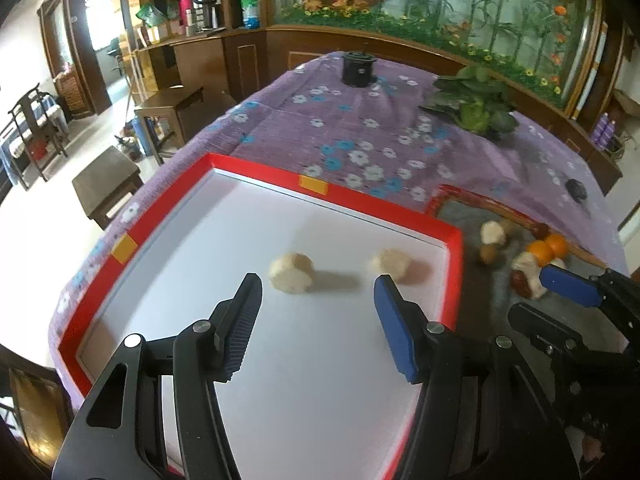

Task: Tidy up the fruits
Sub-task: 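Open the left gripper to release the cube in the tray, then move the left gripper back over the felt to the brown round fruit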

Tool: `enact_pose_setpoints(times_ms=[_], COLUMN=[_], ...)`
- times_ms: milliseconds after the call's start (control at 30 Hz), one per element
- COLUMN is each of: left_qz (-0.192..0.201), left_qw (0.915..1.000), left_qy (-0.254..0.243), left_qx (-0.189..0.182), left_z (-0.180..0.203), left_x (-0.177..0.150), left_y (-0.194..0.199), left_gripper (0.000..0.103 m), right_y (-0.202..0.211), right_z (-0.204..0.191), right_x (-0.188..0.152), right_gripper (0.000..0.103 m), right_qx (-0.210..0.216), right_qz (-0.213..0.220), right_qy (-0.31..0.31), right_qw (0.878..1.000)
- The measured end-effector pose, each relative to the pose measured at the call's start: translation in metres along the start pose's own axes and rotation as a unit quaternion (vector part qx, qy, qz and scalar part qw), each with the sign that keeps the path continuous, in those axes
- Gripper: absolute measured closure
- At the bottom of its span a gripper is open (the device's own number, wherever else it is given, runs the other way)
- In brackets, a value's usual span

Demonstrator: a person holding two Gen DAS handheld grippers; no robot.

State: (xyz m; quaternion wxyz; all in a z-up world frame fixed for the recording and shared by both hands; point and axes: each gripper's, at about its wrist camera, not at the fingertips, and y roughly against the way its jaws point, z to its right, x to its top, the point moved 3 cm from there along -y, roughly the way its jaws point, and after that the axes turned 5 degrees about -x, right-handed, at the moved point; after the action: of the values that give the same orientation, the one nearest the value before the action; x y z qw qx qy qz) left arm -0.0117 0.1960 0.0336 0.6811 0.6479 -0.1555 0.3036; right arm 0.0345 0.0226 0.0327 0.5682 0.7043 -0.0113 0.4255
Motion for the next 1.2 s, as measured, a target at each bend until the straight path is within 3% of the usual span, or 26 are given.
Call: enact_pose_setpoints(times_ms=[167, 400, 600, 800, 1000, 1200], left_qz=[-0.003, -0.02, -0.046, -0.065, -0.048, -0.025], left_qw=[0.9988, 0.9917, 0.9871, 0.9851, 0.9879, 0.9915], left_qy=[-0.033, -0.097, -0.114, -0.096, -0.089, -0.099], left_qx=[-0.036, -0.082, -0.103, -0.127, -0.118, -0.081], left_z=[0.03, 0.082, 0.094, 0.09, 0.095, 0.106], left_x=[-0.015, -0.036, -0.05, -0.056, -0.05, -0.044], left_y=[0.015, 0.018, 0.01, 0.001, -0.006, -0.017], left_gripper=[0.044, 0.044, 0.044, 0.044, 0.044, 0.044], right_y=[0.012, 0.025, 0.031, 0.026, 0.022, 0.02], right_z=[0.029, 0.053, 0.066, 0.071, 0.069, 0.072], right_x=[-0.031, -0.065, -0.076, -0.083, -0.081, -0.083], right_gripper=[0.053, 0.053, 0.053, 0.053, 0.053, 0.052], right_qx=[-0.026, -0.026, -0.019, -0.005, 0.003, 0.005], right_qz=[-0.014, -0.017, -0.012, -0.015, -0.012, -0.015], right_qy=[-0.025, -0.051, -0.061, -0.069, -0.063, -0.065], right_qw=[0.999, 0.998, 0.998, 0.998, 0.998, 0.998])
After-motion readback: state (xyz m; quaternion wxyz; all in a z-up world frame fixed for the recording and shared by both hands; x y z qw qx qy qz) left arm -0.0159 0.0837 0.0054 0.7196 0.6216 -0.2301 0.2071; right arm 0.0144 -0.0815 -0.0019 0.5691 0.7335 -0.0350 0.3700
